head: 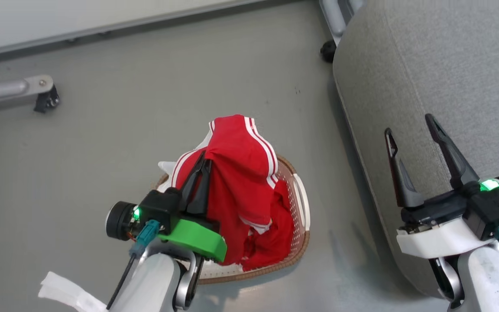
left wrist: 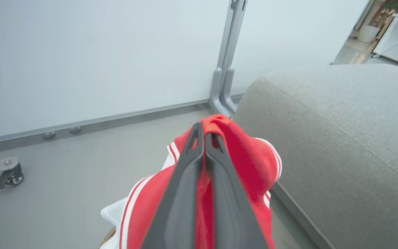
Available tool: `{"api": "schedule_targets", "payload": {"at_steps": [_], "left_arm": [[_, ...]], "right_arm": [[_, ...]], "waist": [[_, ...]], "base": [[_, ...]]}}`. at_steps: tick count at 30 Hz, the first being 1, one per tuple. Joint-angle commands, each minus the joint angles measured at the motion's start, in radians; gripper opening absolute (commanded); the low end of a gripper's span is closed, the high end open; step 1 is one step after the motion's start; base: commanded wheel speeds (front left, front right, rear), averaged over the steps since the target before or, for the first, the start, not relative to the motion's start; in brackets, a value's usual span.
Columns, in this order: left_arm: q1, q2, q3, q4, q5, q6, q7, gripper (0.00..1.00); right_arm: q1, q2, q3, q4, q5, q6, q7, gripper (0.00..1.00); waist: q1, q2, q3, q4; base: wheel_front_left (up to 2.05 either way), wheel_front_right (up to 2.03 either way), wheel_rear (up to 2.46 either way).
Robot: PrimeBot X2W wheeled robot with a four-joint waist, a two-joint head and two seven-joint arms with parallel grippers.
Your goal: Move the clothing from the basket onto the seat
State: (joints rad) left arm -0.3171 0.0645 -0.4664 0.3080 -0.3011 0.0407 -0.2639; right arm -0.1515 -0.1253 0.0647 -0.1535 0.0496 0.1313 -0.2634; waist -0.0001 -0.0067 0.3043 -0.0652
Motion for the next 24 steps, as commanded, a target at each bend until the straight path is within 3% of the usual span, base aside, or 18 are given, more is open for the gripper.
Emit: {"api": "schedule_targets", "payload": {"at_steps": [1, 7, 14, 24], "left_arm": [[0.032, -0.005, 0.024, -0.03, 0.01, -0.016, -0.001, 0.0], [0.081, -0.014, 0.098, -0.145, -0.007, -0.062, -0.001, 0.0], [0.094, -0.014, 0.116, -0.252, -0.061, -0.059, -0.001, 0.0], [0.049, -0.014, 0.099, -0.275, -0.08, -0.065, -0.001, 0.0]], "right_arm": [[0.025, -0.001, 0.006, 0.007, 0.005, -0.001, -0.002, 1.0], [0.065, 0.012, 0.034, 0.025, 0.016, -0.001, -0.002, 1.0], [0.089, 0.037, 0.066, 0.041, 0.031, -0.001, -0.002, 1.0], [0.095, 0.05, 0.124, 0.059, 0.067, -0.001, -0.002, 1.0]], "waist": [[0.0001, 0.0067, -0.145, 0.035], [0.0001, 0.0067, -0.214, 0.023], [0.0001, 0.0067, -0.254, 0.0], [0.0001, 0.0067, -0.244, -0.006]], "base": [[0.0, 0.0, 0.0], [0.0, 0.0, 0.0], [0.0, 0.0, 0.0], [0.0, 0.0, 0.0]]}}
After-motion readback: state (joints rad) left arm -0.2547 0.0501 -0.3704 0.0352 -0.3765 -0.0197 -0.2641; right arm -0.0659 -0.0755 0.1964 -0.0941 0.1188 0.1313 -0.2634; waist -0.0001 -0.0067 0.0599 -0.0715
